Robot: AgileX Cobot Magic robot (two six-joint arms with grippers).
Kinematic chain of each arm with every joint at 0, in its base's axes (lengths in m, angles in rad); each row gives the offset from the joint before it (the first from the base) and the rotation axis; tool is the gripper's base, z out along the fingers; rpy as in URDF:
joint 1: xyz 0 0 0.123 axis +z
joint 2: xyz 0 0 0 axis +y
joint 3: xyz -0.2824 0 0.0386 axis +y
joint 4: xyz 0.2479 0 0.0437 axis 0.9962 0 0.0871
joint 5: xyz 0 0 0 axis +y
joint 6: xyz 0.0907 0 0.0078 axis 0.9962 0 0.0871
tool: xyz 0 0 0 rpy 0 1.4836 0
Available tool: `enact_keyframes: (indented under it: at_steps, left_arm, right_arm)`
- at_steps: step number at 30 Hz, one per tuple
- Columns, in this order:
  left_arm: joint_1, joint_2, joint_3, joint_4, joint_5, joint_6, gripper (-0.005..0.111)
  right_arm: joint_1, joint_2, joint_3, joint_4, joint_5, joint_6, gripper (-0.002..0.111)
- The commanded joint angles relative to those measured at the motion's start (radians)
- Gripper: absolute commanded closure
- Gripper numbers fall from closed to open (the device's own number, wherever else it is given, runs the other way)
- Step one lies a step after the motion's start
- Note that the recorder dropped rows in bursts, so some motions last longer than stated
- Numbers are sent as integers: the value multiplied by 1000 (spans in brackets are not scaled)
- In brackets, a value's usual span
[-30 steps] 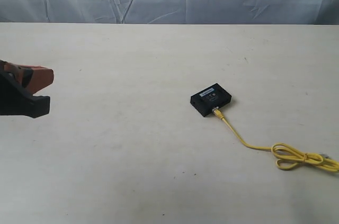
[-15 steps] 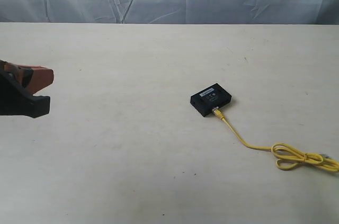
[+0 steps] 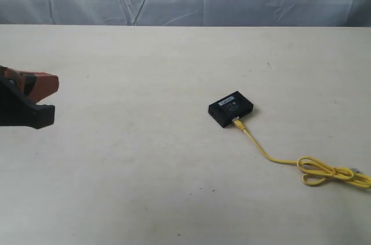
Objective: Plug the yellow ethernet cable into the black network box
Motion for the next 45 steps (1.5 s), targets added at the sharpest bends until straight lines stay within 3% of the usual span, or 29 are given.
enact_keyframes:
  at_steps: [1,11,14,17,20,23,26,28,30,36,45]
  left_arm:
    - [-10,-5,7,1,-7,-3,107]
    - [3,-56,7,8,-6,-1,107]
    - [79,-157,32,78,18,17,107]
    - [197,-295,118,115,-10,17,107]
    - [294,-429,239,128,-87,17,107]
    - [347,-553,366,133,-176,17,107]
    - [350,-687,495,139,-275,17,107]
    - [350,-766,514,139,-308,17,107]
    - [350,-835,514,214,-182,34,107]
    - [350,-877,514,298,-24,37,107]
    - [350,-877,514,298,-28,8,107]
  right_arm:
    - [-4,-6,5,3,-17,-1,108]
    - [-4,-6,5,3,-17,-1,108]
    - [-4,-6,5,3,-17,-1,108]
    - [-4,-6,5,3,-17,-1,108]
    - [-4,-6,5,3,-17,-1,108]
    - [-4,-6,5,3,-17,-1,108]
    - [-4,-6,5,3,-17,-1,108]
    - [-4,-6,5,3,-17,-1,108]
    - [-4,-6,5,3,-17,-1,108]
    - [-4,-6,5,3,-17,-1,108]
    - [-4,-6,5,3,-17,-1,108]
